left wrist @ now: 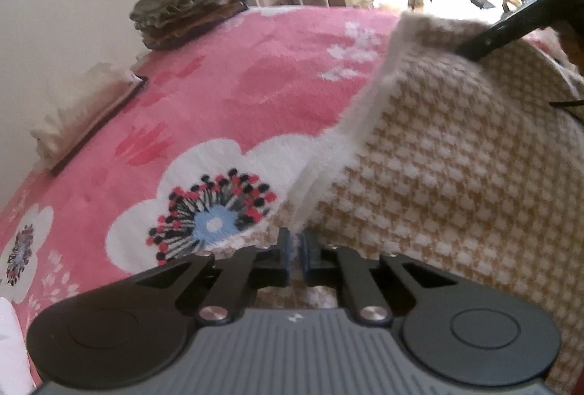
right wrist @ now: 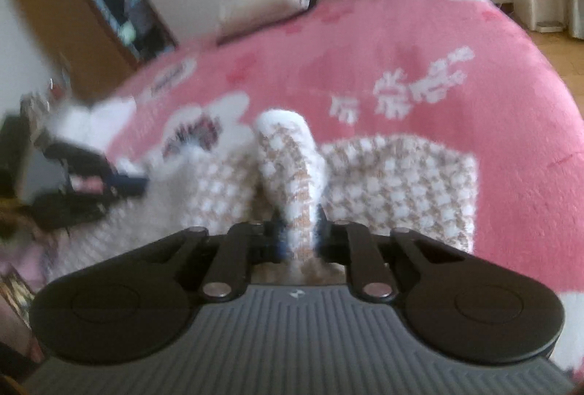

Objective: Fold clothes

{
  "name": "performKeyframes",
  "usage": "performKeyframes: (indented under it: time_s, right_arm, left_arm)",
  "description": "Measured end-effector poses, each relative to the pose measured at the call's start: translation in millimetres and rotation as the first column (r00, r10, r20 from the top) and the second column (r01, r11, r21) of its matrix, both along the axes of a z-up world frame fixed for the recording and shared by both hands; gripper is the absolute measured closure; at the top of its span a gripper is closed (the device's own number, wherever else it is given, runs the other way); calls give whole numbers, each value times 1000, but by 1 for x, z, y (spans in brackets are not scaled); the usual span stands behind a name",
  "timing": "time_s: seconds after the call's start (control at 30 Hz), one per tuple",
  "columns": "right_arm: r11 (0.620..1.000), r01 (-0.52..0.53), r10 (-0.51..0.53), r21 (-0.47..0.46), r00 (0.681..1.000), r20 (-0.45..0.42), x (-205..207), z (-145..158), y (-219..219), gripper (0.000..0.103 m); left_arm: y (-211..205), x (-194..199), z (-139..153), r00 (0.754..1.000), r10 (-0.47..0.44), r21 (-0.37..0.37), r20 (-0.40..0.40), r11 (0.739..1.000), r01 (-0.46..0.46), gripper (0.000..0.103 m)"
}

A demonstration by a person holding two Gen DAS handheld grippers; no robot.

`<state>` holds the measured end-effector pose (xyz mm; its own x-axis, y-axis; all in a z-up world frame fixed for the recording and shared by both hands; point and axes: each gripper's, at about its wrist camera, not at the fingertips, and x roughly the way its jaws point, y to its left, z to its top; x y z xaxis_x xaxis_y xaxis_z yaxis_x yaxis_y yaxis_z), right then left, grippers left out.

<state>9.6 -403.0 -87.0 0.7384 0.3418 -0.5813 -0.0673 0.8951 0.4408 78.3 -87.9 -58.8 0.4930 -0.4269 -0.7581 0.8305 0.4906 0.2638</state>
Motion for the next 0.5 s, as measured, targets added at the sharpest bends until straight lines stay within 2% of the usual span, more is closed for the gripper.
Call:
performKeyframes:
  time_s: [0.13,0.27,0.33,0.4,0.47,0.5]
  right_arm:
    - [986,109,-115,129,992,44,-26,6,-24,93]
    - [955,192,-192,226,981,-22,-23,-32,-47,93]
    - [938,200,-200,282,979,-27,-21,-42,-54,93]
    - [948,170,-177,267,984,2,-22,-39,-53,93]
    - [945,167,-165,280,986,-29,-16,-47,-57,91]
    - [931,174,-165,320,985,-57,-13,-54,-63,90]
  left_arm:
    - [-7,3,5,1000,-21,-18,23,1000,21,96]
    - [-19,10,-6,999,-37,12,20,999,37,97]
    - [-20,10,-6,998,-47,30,32,998,47,97]
    - [-18,11,-7,999,-40,39,23,998,39,96]
    - [-19,16,-7,1000,-9,23,-19,1000,9,90]
    - [-19,20,-7,999,8,14,-47,1000,-7,86]
